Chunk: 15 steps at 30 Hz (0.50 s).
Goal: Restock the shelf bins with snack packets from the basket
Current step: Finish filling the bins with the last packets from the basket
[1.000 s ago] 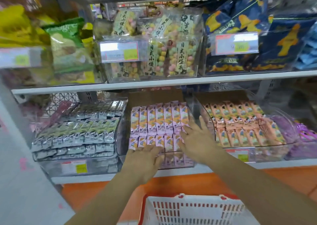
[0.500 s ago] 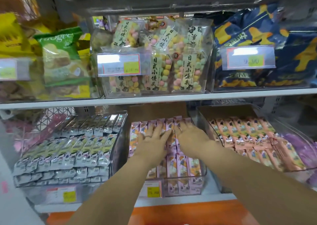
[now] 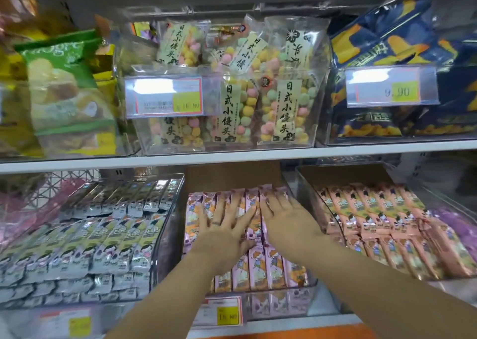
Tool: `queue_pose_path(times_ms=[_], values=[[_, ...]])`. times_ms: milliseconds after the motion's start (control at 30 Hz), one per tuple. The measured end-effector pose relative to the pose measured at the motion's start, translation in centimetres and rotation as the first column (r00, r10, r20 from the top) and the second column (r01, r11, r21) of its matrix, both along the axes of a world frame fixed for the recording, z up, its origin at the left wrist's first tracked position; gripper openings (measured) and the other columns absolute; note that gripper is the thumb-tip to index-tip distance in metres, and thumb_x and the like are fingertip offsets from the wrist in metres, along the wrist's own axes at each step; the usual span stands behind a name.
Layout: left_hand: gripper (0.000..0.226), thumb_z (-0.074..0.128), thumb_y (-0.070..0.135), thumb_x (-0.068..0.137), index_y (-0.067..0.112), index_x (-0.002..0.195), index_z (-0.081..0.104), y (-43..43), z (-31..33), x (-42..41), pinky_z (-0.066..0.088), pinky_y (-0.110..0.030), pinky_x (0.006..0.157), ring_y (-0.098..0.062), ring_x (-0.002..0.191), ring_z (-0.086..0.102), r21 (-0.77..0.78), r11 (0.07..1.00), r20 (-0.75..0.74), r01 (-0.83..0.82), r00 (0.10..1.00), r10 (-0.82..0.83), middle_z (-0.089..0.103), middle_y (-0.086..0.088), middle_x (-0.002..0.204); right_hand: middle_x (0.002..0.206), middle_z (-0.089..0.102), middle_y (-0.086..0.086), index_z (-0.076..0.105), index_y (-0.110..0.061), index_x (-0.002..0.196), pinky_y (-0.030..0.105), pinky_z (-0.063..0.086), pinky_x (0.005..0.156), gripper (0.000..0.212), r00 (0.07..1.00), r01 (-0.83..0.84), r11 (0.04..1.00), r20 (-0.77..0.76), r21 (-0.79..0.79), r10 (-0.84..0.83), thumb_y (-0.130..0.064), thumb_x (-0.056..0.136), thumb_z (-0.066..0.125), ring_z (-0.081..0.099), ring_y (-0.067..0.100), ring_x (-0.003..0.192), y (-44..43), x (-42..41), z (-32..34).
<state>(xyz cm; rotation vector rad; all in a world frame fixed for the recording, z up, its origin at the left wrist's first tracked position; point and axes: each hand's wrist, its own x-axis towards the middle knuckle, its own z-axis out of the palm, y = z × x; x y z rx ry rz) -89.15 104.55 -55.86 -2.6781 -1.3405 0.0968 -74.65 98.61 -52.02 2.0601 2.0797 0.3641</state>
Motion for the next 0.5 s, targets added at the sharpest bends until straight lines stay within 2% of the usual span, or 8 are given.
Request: queue_pose_path(times_ms=[100, 167, 300, 400, 500], values=[[0.066, 0.017, 0.064, 0.094, 0.046, 0.133, -0.034, -0.3, 0.3, -1.0, -0.020, -0.058, 0.106, -0.029, 0.133, -0.040, -0.038, 0.997, 0.088, -0.064, 0.994, 0.067, -0.048, 0.005, 0.137, 0.159, -0.006, 0.014, -0.004, -0.009, 0.151, 0.045, 0.001, 0.119, 0.074, 0.993, -0.090, 0.993, -0.069, 0.072, 0.095, -0.028, 0.097, 0.044, -0.003, 0.031, 0.146, 0.0, -0.5, 0.2], [0.067, 0.018, 0.065, 0.093, 0.047, 0.135, -0.031, -0.5, 0.0, -2.0, -0.020, -0.056, 0.108, -0.028, 0.132, -0.042, -0.087, 0.992, 0.131, -0.093, 0.986, 0.104, -0.048, 0.004, 0.138, 0.159, -0.008, 0.010, -0.002, -0.012, 0.152, 0.043, 0.004, 0.118, 0.074, 0.984, -0.122, 0.992, -0.131, 0.019, 0.124, -0.026, 0.097, 0.046, -0.004, 0.029, 0.146, 0.0, -1.3, -0.1], [0.068, 0.016, 0.066, 0.092, 0.045, 0.141, -0.026, -0.3, -0.7, -3.5, -0.018, -0.054, 0.110, -0.027, 0.129, -0.045, -0.162, 0.982, 0.111, -0.102, 0.987, 0.121, -0.045, -0.001, 0.145, 0.158, -0.019, 0.008, -0.005, -0.017, 0.152, 0.043, 0.005, 0.118, 0.072, 0.978, -0.089, 0.991, -0.197, -0.095, 0.069, -0.020, 0.098, 0.044, -0.015, 0.027, 0.146, 0.1, -2.3, -1.5], [0.067, 0.015, 0.065, 0.092, 0.044, 0.142, -0.026, -0.3, -0.9, -3.7, -0.018, -0.054, 0.109, -0.027, 0.128, -0.046, -0.165, 0.981, 0.110, -0.101, 0.987, 0.120, -0.045, -0.002, 0.145, 0.156, -0.023, 0.008, -0.011, -0.018, 0.151, 0.042, 0.001, 0.118, 0.075, 0.976, -0.076, 0.994, -0.212, -0.083, 0.057, -0.017, 0.098, 0.042, -0.020, 0.027, 0.144, 0.1, -2.4, -2.3], [0.068, 0.013, 0.066, 0.092, 0.043, 0.138, -0.031, -0.6, -0.8, -3.8, -0.019, -0.054, 0.109, -0.027, 0.128, -0.046, -0.152, 0.983, 0.113, -0.105, 0.986, 0.123, -0.047, -0.001, 0.144, 0.157, -0.023, 0.005, -0.009, -0.021, 0.151, 0.040, -0.001, 0.118, 0.073, 0.956, -0.101, 0.994, -0.279, -0.047, 0.084, -0.019, 0.098, 0.041, -0.020, 0.024, 0.145, -0.6, -2.4, -2.2]])
